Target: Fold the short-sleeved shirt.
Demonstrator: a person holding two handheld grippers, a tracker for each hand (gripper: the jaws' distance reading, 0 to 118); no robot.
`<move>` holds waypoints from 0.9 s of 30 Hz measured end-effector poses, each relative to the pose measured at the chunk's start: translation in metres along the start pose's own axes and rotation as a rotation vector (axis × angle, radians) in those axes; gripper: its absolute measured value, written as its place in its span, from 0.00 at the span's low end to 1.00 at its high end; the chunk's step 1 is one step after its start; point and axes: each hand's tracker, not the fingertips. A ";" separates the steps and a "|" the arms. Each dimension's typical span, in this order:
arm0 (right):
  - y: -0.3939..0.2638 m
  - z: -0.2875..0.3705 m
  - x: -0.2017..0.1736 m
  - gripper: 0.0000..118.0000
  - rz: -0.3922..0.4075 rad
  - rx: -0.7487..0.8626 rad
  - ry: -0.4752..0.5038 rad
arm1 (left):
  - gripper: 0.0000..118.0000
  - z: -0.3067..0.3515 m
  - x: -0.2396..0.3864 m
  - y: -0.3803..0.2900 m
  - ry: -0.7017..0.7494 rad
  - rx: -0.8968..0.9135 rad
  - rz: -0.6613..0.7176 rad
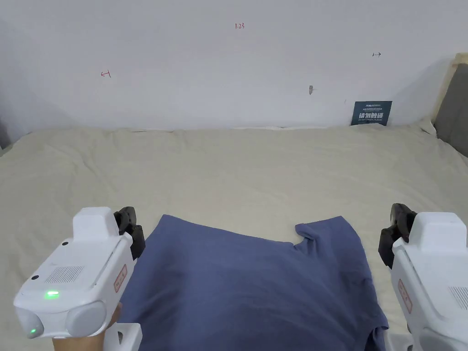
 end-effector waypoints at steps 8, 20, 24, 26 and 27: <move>-0.006 -0.030 -0.001 0.01 -0.009 -0.029 -0.001 | 0.00 -0.079 -0.003 0.001 -0.084 -0.209 0.011; -0.040 -0.114 0.005 0.01 -0.026 -0.152 -0.063 | 0.19 -0.303 -0.040 -0.038 -0.103 -0.587 0.146; -0.057 -0.138 0.011 0.01 -0.031 -0.195 -0.097 | 0.93 -0.348 -0.027 -0.055 -0.076 -0.696 0.109; -0.064 -0.148 0.014 0.01 -0.029 -0.217 -0.110 | 0.90 -0.375 -0.036 -0.069 -0.024 -0.709 0.063; -0.068 -0.152 0.016 0.01 -0.025 -0.227 -0.116 | 0.89 -0.385 -0.035 -0.076 -0.015 -0.732 0.044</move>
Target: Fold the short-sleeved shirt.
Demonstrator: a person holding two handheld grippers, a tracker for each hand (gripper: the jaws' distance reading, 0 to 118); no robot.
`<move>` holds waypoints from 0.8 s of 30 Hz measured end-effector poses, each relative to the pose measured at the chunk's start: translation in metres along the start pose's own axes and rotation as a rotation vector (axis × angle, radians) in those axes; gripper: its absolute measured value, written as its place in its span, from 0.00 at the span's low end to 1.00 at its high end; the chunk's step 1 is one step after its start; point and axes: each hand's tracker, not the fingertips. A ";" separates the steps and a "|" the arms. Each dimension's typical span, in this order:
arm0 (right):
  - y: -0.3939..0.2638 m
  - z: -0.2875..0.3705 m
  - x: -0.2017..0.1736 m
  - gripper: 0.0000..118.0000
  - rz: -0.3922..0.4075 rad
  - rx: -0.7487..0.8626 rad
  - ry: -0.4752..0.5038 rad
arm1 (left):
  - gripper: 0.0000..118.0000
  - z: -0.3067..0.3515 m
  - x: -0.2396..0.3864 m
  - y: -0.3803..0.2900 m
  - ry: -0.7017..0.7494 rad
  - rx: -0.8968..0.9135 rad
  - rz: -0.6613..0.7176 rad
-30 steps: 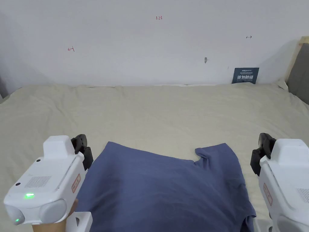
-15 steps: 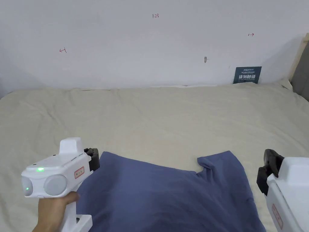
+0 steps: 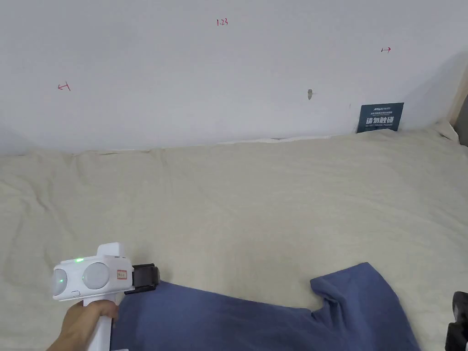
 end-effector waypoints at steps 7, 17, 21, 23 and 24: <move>-0.016 -0.021 0.007 0.01 0.015 -0.062 -0.025 | 0.63 -0.052 0.007 -0.004 0.011 -0.077 -0.037; -0.027 -0.080 0.014 0.35 -0.061 -0.289 0.049 | 0.03 -0.008 0.022 -0.011 0.034 0.039 -0.112; -0.042 -0.119 0.010 0.89 -0.047 -0.414 0.033 | 0.03 0.026 0.023 -0.005 -0.027 0.095 -0.119; -0.051 -0.137 0.007 0.89 -0.040 -0.504 0.028 | 0.03 0.051 0.031 -0.006 -0.036 0.113 -0.136; -0.059 -0.146 0.007 0.89 -0.050 -0.524 0.028 | 0.03 0.058 0.031 -0.004 -0.044 0.119 -0.138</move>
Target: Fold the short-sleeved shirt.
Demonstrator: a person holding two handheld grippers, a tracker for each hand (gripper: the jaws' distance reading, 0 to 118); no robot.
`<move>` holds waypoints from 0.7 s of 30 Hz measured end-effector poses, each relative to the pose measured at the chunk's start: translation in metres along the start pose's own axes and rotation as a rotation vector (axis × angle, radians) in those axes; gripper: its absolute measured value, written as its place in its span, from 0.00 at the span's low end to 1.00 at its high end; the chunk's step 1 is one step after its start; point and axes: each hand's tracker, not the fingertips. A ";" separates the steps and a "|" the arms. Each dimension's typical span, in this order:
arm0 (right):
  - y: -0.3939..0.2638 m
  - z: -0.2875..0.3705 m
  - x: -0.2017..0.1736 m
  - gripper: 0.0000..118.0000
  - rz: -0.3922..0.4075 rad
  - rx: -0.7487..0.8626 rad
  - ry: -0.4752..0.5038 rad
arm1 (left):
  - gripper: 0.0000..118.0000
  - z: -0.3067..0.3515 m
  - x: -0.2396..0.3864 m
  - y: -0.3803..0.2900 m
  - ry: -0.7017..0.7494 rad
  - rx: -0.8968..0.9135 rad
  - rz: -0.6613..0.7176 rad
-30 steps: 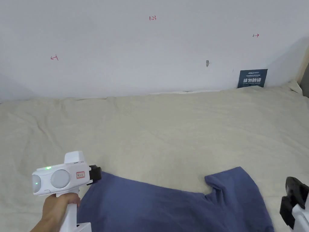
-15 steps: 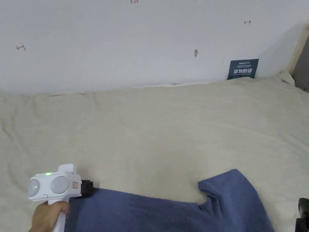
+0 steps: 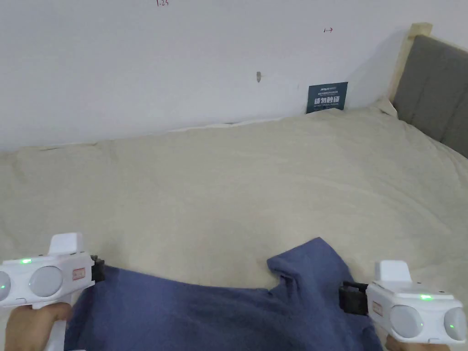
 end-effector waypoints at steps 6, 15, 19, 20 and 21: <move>-0.002 -0.049 -0.014 0.57 0.058 -0.150 0.019 | 0.03 0.023 0.003 0.007 -0.011 0.021 -0.004; 0.000 -0.027 -0.008 0.03 0.101 -0.077 0.068 | 0.03 0.042 -0.002 -0.008 0.011 0.024 0.038; 0.010 0.028 -0.014 0.02 0.138 0.056 0.088 | 0.03 0.078 -0.003 -0.011 0.015 0.056 0.069; 0.015 0.052 -0.018 0.02 0.148 0.086 0.099 | 0.03 0.088 -0.005 -0.011 0.014 0.073 0.075; 0.021 0.070 -0.018 0.02 0.159 0.128 0.115 | 0.03 0.099 -0.007 -0.011 0.017 0.091 0.083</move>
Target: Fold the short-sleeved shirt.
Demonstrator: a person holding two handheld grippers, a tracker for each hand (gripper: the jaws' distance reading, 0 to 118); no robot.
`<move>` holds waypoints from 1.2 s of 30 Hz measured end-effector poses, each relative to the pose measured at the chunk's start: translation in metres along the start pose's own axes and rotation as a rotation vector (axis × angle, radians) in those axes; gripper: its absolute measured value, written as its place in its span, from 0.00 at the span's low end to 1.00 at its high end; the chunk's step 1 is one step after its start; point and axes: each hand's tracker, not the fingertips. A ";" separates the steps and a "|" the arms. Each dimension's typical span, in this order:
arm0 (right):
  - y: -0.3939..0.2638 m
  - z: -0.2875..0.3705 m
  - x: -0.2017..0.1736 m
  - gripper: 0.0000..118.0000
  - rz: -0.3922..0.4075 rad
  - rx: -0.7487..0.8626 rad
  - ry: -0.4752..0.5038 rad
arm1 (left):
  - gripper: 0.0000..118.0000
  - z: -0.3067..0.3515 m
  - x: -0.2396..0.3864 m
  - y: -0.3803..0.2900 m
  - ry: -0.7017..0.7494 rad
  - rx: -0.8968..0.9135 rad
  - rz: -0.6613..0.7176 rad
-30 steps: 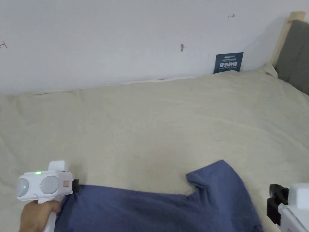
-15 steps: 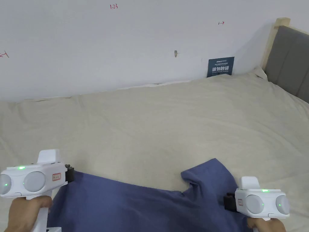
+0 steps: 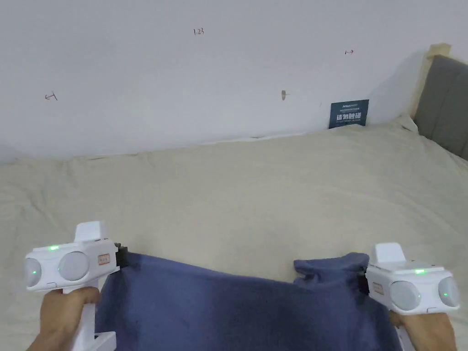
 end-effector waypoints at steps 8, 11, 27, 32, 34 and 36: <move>0.097 0.108 0.000 0.03 0.040 0.340 0.025 | 0.03 0.091 -0.041 0.050 0.057 0.209 0.074; 0.138 0.144 -0.007 0.02 0.042 0.477 0.039 | 0.03 0.133 -0.054 0.086 0.087 0.309 0.084; 0.309 0.238 -0.035 0.03 -0.029 0.848 0.122 | 0.03 0.253 -0.059 0.220 0.182 0.632 0.037; 0.312 0.216 -0.036 0.03 -0.018 0.853 0.125 | 0.03 0.221 -0.064 0.228 0.201 0.645 0.032; 0.306 0.200 -0.038 0.03 -0.011 0.839 0.129 | 0.03 0.202 -0.069 0.226 0.201 0.639 0.039; 0.293 0.181 -0.041 0.03 -0.002 0.808 0.128 | 0.03 0.181 -0.069 0.215 0.199 0.621 0.034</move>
